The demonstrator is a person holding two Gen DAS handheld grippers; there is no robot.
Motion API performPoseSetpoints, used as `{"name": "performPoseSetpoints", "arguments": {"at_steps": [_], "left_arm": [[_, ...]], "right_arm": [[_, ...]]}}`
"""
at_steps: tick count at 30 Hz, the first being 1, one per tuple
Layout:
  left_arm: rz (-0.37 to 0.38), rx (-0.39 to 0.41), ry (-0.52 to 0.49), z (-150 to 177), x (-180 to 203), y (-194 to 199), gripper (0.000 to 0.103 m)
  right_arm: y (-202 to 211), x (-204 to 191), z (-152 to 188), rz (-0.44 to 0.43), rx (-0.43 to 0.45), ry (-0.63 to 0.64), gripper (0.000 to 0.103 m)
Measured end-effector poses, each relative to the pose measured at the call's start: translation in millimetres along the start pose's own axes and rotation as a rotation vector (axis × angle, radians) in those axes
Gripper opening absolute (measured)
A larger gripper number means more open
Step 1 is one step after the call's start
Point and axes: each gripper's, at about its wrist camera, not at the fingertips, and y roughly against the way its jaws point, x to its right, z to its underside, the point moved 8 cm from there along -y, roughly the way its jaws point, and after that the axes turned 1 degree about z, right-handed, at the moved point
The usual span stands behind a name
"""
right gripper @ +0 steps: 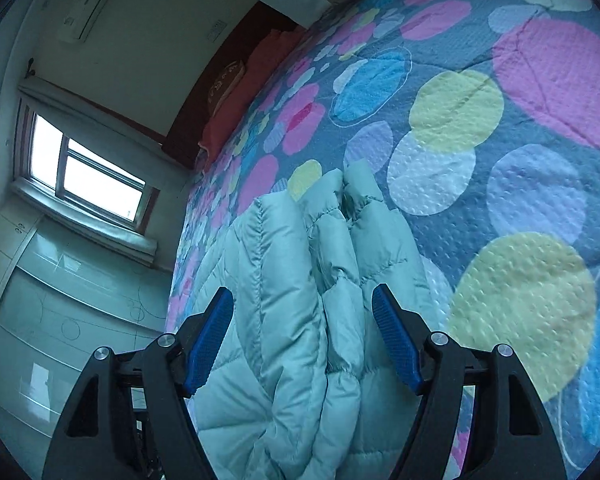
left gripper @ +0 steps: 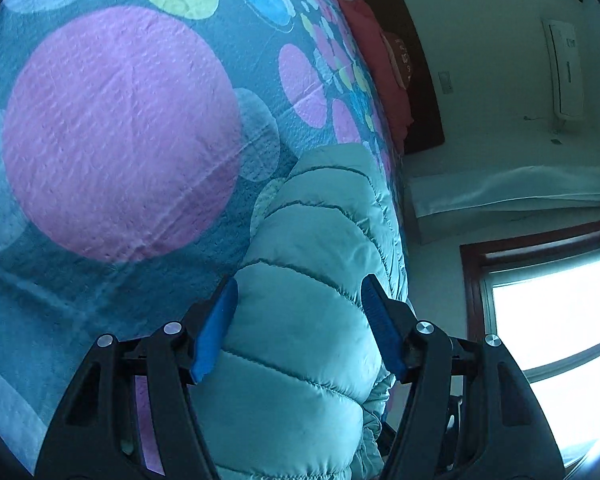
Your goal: Fold large clothes
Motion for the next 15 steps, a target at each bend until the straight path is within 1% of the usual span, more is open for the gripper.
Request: {"name": "performPoseSetpoints", "arguments": {"at_steps": [3, 4, 5, 6, 7, 9, 12, 15], "left_arm": [[-0.024, -0.008, -0.019, 0.0, -1.3, -9.7, 0.064], [-0.030, -0.012, -0.024, 0.1, -1.2, -11.3, 0.064], [-0.035, -0.014, -0.035, 0.6, 0.8, -12.0, 0.064], [-0.041, -0.017, -0.057, 1.7, 4.9, -12.1, 0.064], [-0.045, -0.017, -0.079, 2.8, 9.1, -11.7, 0.064], [-0.037, -0.015, -0.121, 6.4, 17.5, -8.5, 0.064], [-0.029, -0.016, -0.162, 14.8, 23.1, -4.1, 0.064], [-0.055, -0.035, -0.201, 25.1, 21.0, -9.0, 0.064]], "right_arm": [[-19.5, 1.7, -1.4, 0.019, -0.032, 0.015, 0.071], [-23.4, 2.3, -1.0, 0.018, -0.043, 0.021, 0.053], [-27.3, 0.7, 0.2, 0.007, -0.054, 0.028, 0.039], [-29.8, -1.2, 0.7, -0.007, -0.071, 0.033, 0.026], [-29.3, -3.7, -0.2, -0.018, -0.070, 0.035, 0.019], [-20.6, -8.8, -6.5, -0.031, -0.046, 0.057, 0.015], [-4.5, -10.0, -17.2, -0.034, -0.015, 0.092, 0.014], [-6.7, 10.1, -23.3, 0.035, -0.018, 0.115, 0.014]]}}
